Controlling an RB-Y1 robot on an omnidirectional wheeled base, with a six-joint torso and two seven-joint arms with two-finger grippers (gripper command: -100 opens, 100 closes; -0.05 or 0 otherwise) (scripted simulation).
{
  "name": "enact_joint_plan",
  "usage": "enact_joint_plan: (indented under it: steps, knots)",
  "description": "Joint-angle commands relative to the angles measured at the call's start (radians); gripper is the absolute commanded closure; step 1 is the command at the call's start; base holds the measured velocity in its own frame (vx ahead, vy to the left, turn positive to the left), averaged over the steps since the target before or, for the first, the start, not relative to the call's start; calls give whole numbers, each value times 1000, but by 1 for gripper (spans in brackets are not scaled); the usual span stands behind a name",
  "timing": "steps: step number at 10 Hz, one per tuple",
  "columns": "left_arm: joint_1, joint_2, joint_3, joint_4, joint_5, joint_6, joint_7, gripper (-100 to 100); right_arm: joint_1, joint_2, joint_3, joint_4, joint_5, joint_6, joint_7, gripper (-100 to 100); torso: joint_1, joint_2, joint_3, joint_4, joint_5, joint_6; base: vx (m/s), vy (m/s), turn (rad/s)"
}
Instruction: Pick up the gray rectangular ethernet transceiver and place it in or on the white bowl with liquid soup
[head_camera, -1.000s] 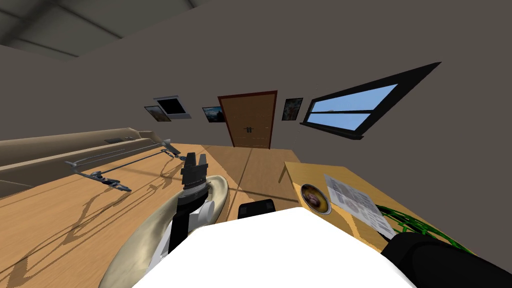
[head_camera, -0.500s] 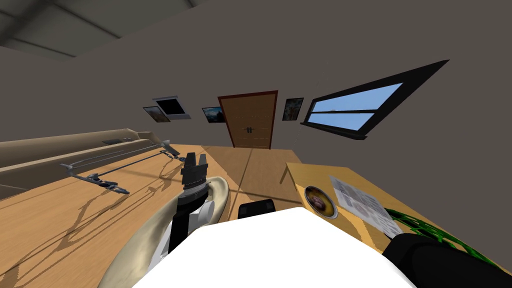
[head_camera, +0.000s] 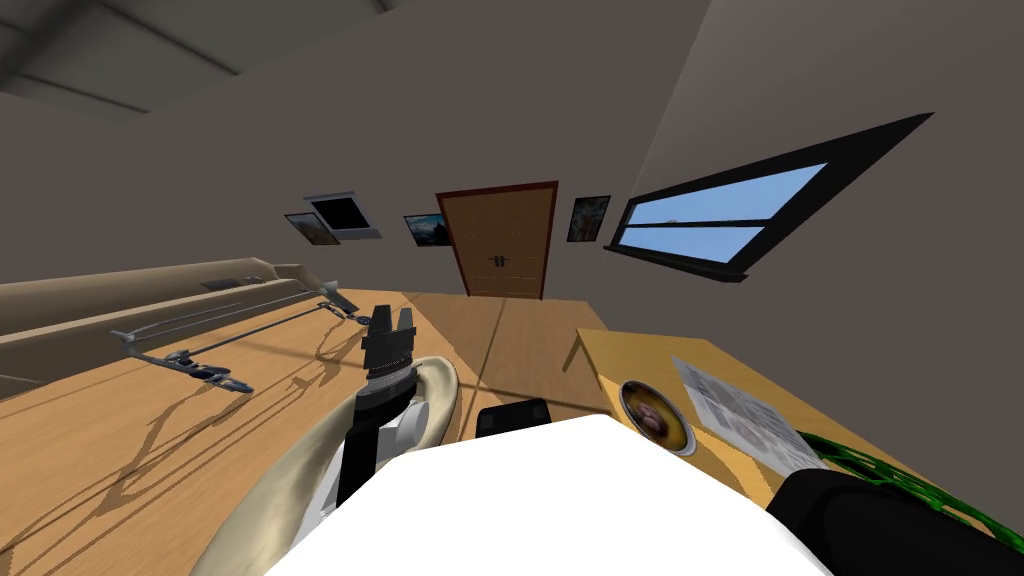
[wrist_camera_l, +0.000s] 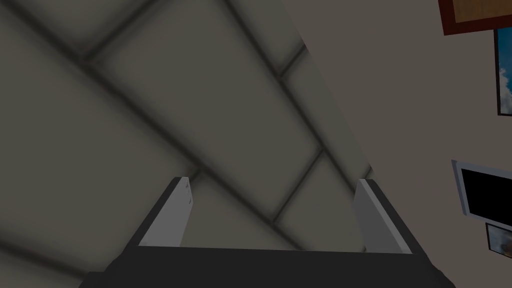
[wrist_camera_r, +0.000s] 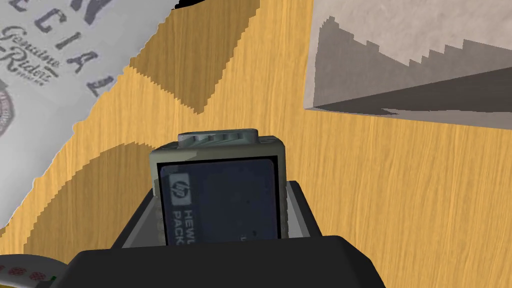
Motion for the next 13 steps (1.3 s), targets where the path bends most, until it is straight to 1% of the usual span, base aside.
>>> enact_joint_plan:
  steps: [1, 4, 5, 7, 8, 10, 13]
  knots:
    - [0, 0, 0, 0, 0, 0, 0, 0, 17, -27, -28, -35, -20, -32, -8, 100, 0, 0, 0, 0, 0, 0, 108, 15, -24]
    - [0, 0, 0, 0, 0, 0, 0, 0, 42, -54, -62, -87, -41, -68, -23, 100, -1, -2, -1, 0, 0, 1, 110, 14, -22]
    - [0, 0, 0, 0, 0, 0, 0, 0, 59, -68, -87, -123, -56, -94, -32, 100, 0, -2, -1, 0, 0, 1, 150, 8, -67]
    - [0, 0, 0, 0, 0, 0, 0, 0, 76, -78, -114, -160, -72, -120, -41, 100, -1, -4, -2, 0, 0, 1, 143, -4, -40]
    - [0, 0, 0, 0, 0, 0, 0, 0, 92, -85, -141, -196, -86, -146, -50, 100, -2, -3, -2, 0, 0, 1, 139, -18, -77]
    - [0, 0, 0, 0, 0, 0, 0, 0, 108, -90, -168, -230, -101, -171, -58, 100, -2, -3, -2, 0, 0, 2, 134, -15, -58]
    - [0, 0, 0, 0, 0, 0, 0, 0, 131, -95, -206, -279, -121, -206, -69, 100, -3, 0, 0, 0, 0, 3, 91, -17, -50]
